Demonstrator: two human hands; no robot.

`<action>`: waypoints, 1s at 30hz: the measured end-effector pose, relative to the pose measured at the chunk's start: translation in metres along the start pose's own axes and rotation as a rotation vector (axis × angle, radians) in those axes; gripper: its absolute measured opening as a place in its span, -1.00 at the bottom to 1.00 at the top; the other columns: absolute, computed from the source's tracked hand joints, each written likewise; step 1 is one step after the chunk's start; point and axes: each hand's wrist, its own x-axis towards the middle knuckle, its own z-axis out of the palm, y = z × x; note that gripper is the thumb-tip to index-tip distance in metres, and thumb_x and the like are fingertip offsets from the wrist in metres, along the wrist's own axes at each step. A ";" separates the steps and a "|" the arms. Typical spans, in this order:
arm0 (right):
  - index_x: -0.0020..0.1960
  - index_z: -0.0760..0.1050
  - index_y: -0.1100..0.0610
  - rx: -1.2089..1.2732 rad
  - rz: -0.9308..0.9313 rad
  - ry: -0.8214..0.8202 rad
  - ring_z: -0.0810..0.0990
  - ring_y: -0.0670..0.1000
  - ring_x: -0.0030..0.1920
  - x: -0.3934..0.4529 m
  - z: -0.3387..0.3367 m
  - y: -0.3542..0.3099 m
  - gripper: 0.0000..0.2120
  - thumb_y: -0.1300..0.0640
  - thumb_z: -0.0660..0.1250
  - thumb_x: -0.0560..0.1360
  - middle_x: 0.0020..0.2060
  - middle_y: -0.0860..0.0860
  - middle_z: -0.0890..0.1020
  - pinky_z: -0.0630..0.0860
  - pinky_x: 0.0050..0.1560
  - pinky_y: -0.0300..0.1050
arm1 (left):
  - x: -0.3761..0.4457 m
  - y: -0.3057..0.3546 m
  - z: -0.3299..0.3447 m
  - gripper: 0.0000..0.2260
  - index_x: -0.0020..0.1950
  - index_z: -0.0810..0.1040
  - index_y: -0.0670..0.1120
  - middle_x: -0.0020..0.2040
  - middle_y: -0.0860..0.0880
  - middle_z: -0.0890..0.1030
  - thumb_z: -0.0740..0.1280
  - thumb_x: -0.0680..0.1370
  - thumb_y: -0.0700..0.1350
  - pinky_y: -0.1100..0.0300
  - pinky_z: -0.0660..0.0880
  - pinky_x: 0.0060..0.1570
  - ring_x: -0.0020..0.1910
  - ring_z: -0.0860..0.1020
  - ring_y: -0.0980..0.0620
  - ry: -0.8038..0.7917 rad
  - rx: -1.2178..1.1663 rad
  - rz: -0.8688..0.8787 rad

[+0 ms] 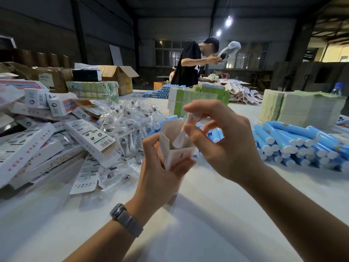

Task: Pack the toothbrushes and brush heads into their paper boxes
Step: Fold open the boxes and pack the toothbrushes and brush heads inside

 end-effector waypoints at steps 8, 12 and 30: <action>0.05 0.62 0.18 -0.053 -0.077 -0.049 0.58 0.04 -0.14 -0.005 0.007 0.002 -0.76 0.33 0.47 0.40 -0.16 -0.08 0.61 0.46 -0.16 -0.21 | 0.001 0.004 0.000 -0.44 0.15 0.18 0.29 0.04 0.27 0.61 0.53 0.42 0.03 0.31 0.55 -0.14 -0.12 0.65 0.18 -0.034 0.039 0.102; 0.17 0.51 0.07 -0.065 0.032 -0.111 0.52 -0.11 -0.08 -0.009 0.010 0.000 -0.61 0.26 0.45 0.37 -0.22 -0.13 0.55 0.50 -0.15 -0.13 | 0.002 0.004 -0.002 -0.49 0.16 0.14 0.21 0.12 0.07 0.58 0.45 0.47 -0.01 0.27 0.56 -0.12 -0.06 0.65 0.14 -0.071 0.053 0.154; -0.14 0.69 0.18 -0.008 0.138 -0.192 0.42 0.05 0.16 -0.021 0.015 0.026 -0.82 0.14 0.34 0.52 0.16 0.01 0.45 0.40 0.15 -0.14 | -0.001 0.006 0.001 -0.60 0.20 0.22 0.46 0.00 0.14 0.66 0.32 0.51 0.10 0.27 0.57 -0.17 -0.11 0.66 0.12 -0.136 -0.160 -0.049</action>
